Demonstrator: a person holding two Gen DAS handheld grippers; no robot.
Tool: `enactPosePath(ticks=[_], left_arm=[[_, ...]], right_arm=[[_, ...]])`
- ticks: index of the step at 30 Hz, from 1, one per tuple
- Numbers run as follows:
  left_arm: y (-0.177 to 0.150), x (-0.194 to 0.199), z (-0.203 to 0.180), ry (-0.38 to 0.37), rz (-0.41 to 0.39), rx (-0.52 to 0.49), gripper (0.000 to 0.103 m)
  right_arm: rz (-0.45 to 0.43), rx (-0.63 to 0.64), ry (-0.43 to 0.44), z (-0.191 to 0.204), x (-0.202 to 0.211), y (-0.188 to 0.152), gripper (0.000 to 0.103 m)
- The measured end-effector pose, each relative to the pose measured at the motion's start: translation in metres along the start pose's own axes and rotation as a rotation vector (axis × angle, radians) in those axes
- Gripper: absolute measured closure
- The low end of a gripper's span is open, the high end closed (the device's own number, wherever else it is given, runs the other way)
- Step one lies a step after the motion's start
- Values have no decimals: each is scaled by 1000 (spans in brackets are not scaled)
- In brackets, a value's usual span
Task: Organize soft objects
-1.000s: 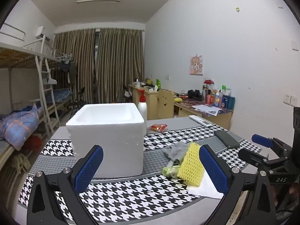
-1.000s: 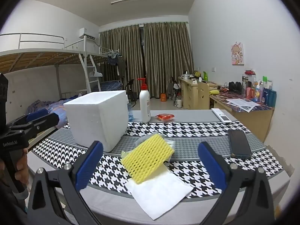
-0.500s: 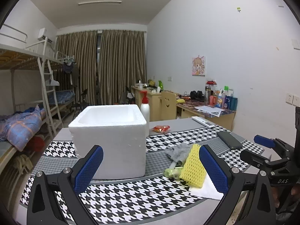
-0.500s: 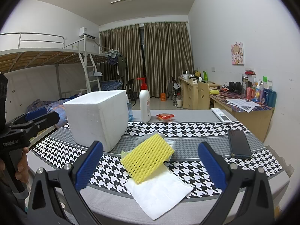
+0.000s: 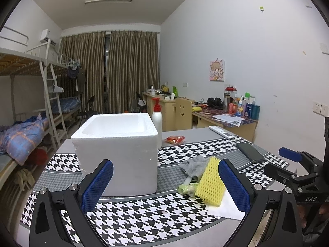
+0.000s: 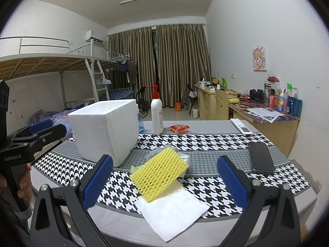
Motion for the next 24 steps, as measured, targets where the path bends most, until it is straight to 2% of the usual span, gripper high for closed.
enactPosePath(ticks=[24], left_arm=[[2, -15, -11, -18, 34, -29, 1]], right_arm=[[20, -25, -3, -15, -11, 1, 1]])
Point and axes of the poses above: each gripper's, at about its wrist camera, not at the fingertips, and x roughly against the way its jaws point, z to its left, y to its top, the point moved 8 cm from there along -x, roughly the way its jaws point, and after that the axes turned 7 degrees about z, right-handed, at the moved point
